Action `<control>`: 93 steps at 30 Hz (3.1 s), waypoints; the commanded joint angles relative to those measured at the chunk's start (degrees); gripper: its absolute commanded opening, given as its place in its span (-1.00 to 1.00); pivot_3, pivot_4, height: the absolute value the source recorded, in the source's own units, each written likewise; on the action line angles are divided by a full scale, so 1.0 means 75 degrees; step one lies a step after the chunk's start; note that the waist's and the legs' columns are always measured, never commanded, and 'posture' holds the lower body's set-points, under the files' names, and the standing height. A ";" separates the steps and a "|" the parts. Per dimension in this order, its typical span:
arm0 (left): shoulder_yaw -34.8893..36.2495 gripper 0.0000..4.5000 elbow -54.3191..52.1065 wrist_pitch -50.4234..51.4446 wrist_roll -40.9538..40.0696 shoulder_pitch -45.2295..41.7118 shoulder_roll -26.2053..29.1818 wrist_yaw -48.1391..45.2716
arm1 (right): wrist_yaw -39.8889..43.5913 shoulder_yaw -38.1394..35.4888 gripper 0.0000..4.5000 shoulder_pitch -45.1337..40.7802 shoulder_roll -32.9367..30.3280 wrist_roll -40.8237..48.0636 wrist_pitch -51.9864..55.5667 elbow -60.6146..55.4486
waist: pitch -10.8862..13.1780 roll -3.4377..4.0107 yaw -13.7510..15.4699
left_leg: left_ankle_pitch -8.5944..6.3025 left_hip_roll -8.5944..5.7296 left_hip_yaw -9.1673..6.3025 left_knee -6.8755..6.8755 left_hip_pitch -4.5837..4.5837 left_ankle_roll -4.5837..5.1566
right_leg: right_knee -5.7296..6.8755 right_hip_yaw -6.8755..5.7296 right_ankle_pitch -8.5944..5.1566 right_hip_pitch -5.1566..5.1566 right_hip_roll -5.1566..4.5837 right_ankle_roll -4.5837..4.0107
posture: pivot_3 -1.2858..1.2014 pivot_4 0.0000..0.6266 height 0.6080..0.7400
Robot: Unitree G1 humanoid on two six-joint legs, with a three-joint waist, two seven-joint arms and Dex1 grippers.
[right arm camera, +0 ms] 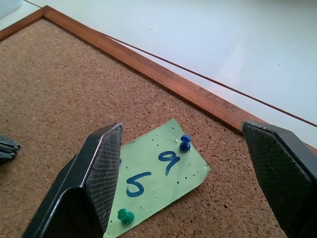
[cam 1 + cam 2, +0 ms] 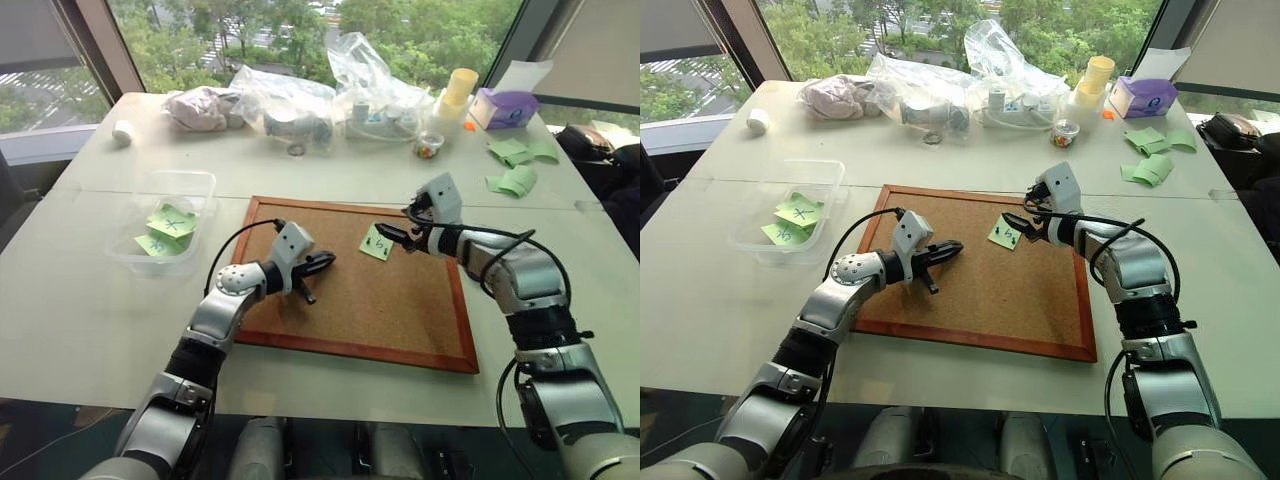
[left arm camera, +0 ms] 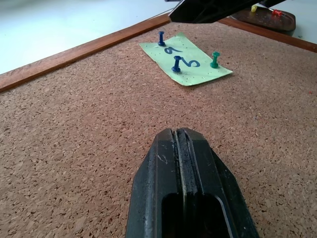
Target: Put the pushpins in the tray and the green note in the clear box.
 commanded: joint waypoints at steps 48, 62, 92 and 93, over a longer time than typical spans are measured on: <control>-0.0216 -1.00 0.0132 0.0415 0.0635 0.0387 -0.0174 0.0436 | -0.0741 -0.3582 -0.98 0.2641 -0.0923 0.0038 0.0650 -0.1826 | -0.0077 0.0113 -0.0045 | -0.0004 0.0003 -0.0003 -0.0008 0.0045 0.0006 | -0.0001 0.0008 0.0000 0.0031 -0.0006 -0.0001 | 0.03 -0.52 1.00; -0.0196 -1.00 0.0111 0.0389 0.0642 0.0365 -0.0106 0.0434 | -0.0732 -0.3272 0.99 0.2788 -0.0686 0.0039 0.0237 -0.1454 | -0.0077 0.0112 -0.0016 | -0.0007 0.0004 -0.0010 -0.0009 0.0048 0.0011 | -0.0002 0.0010 0.0000 0.0036 -0.0007 -0.0001 | 0.03 -0.52 1.00; -0.0141 -1.00 -0.0110 0.0388 0.0656 0.0533 -0.0013 0.0563 | -0.0216 -0.0238 0.26 0.2302 0.0688 -0.0466 -0.0657 -0.2007 | -0.0077 0.0110 -0.0136 | -0.0016 0.0003 -0.0008 -0.0011 0.0040 0.0026 | -0.0006 0.0010 -0.0001 0.0028 -0.0015 -0.0001 | 0.03 -0.52 1.00; -0.0138 -1.00 -0.0111 0.0391 0.0658 0.0529 -0.0013 0.0571 | -0.0200 -0.0223 0.05 0.2318 0.0687 -0.0512 -0.0719 -0.1952 | -0.0077 0.0110 -0.0151 | -0.0016 0.0003 -0.0008 -0.0011 0.0041 0.0026 | -0.0006 0.0010 -0.0001 0.0029 -0.0015 -0.0001 | 0.03 -0.52 1.00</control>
